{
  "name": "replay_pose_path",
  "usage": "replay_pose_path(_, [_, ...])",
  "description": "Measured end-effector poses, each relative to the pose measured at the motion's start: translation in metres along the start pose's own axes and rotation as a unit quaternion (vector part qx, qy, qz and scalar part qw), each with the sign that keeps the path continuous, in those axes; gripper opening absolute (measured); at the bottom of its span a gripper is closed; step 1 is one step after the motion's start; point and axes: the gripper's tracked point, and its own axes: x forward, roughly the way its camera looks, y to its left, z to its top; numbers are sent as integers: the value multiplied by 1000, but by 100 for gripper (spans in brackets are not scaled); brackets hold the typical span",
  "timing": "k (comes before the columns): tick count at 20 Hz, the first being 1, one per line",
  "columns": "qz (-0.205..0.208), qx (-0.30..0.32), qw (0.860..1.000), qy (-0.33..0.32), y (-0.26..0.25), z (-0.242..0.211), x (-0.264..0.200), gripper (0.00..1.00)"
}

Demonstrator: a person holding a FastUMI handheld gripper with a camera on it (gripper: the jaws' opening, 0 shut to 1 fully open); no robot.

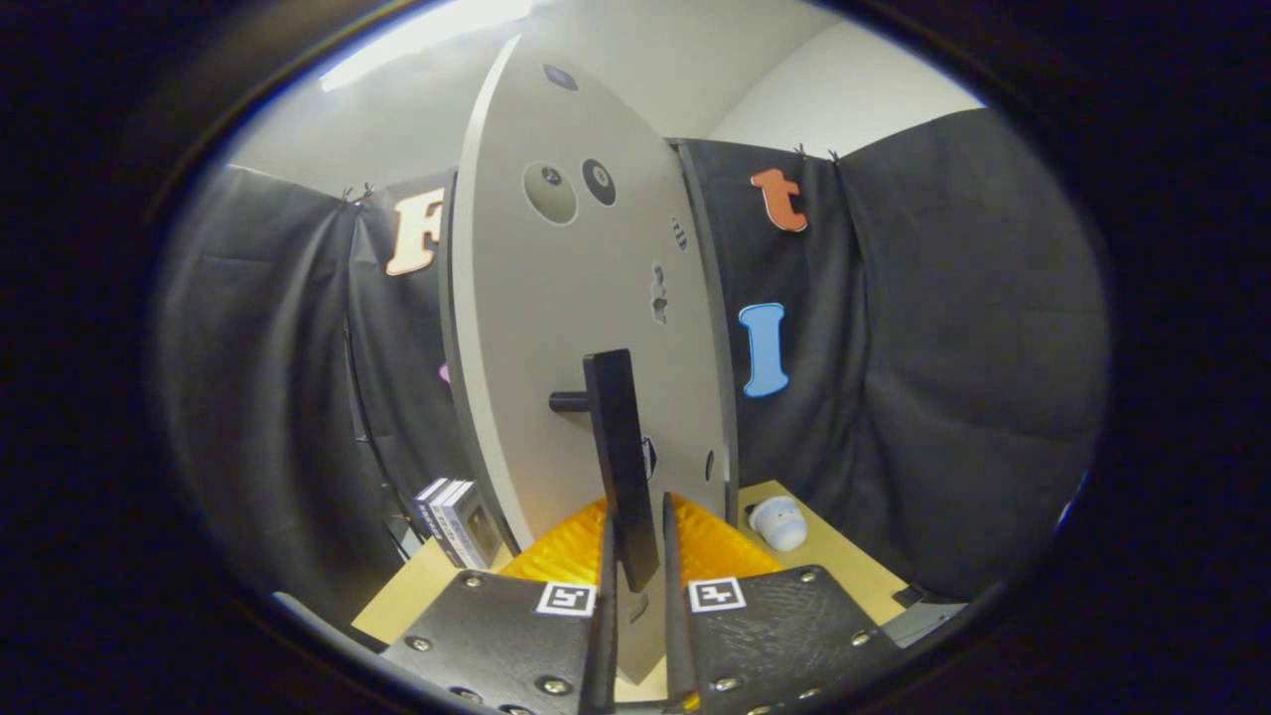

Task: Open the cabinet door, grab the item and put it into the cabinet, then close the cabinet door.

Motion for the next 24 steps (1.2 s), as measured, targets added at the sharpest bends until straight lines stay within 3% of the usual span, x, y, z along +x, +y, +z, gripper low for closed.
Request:
replay_pose_path(13, [-34, 4, 999, -15, -32, 8, 1, 20])
replay_pose_path(16, [-52, 8, 998, -24, -41, 11, 4, 13])
replay_pose_path(24, [-4, -15, 1000, -21, -45, 14, 6, 13])
